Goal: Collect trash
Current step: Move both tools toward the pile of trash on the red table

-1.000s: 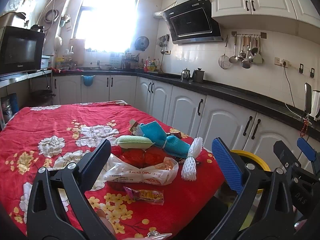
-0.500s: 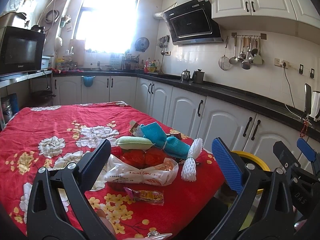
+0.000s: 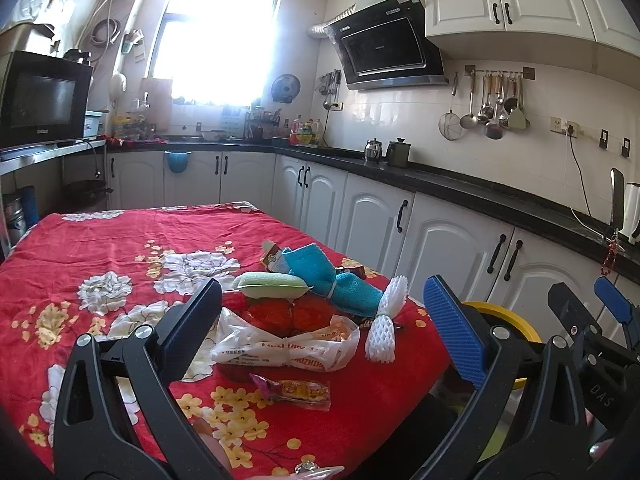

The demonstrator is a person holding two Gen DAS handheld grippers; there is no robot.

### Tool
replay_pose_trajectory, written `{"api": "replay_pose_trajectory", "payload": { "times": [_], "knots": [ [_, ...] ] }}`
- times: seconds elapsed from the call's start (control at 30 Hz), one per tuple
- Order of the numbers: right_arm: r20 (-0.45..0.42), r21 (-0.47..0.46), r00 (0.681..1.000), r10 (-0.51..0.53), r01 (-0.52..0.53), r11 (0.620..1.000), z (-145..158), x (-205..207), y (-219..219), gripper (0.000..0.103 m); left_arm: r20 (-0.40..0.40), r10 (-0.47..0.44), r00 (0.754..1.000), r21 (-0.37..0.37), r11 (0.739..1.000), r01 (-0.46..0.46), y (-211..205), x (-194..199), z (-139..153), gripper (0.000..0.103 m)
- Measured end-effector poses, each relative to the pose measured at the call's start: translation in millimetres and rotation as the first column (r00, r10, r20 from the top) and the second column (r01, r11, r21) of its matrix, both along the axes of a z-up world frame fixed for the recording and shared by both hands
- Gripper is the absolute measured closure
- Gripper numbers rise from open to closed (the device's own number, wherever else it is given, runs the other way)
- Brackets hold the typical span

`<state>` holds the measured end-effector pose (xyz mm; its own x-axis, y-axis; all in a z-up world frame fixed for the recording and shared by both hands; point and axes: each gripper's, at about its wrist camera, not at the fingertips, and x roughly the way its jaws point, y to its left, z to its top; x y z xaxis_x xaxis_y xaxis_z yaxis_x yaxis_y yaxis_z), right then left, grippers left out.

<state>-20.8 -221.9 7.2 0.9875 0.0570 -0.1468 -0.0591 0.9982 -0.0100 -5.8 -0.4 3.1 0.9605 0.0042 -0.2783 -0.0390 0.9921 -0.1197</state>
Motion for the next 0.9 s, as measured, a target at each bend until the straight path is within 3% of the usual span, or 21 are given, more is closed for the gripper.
{"api": "replay_pose_trajectory", "payload": {
  "times": [0.23,0.6,0.9],
  "knots": [
    [-0.006,-0.023,1.0,0.026,-0.026,0.999,-1,11,6,0.005,-0.004,0.01,1.0,-0.006,1.0,-0.01,6,1,1,0.01],
    [-0.082,-0.045,0.985,0.153,-0.157,0.987,4,40,44,0.005,-0.025,0.077,0.997,-0.051,0.996,-0.078,44,11,-2,0.01],
    [-0.154,-0.041,0.968,0.196,-0.205,0.978,5,84,66,0.005,-0.132,0.121,0.984,-0.105,0.985,-0.135,89,35,-12,0.01]
  ]
}}
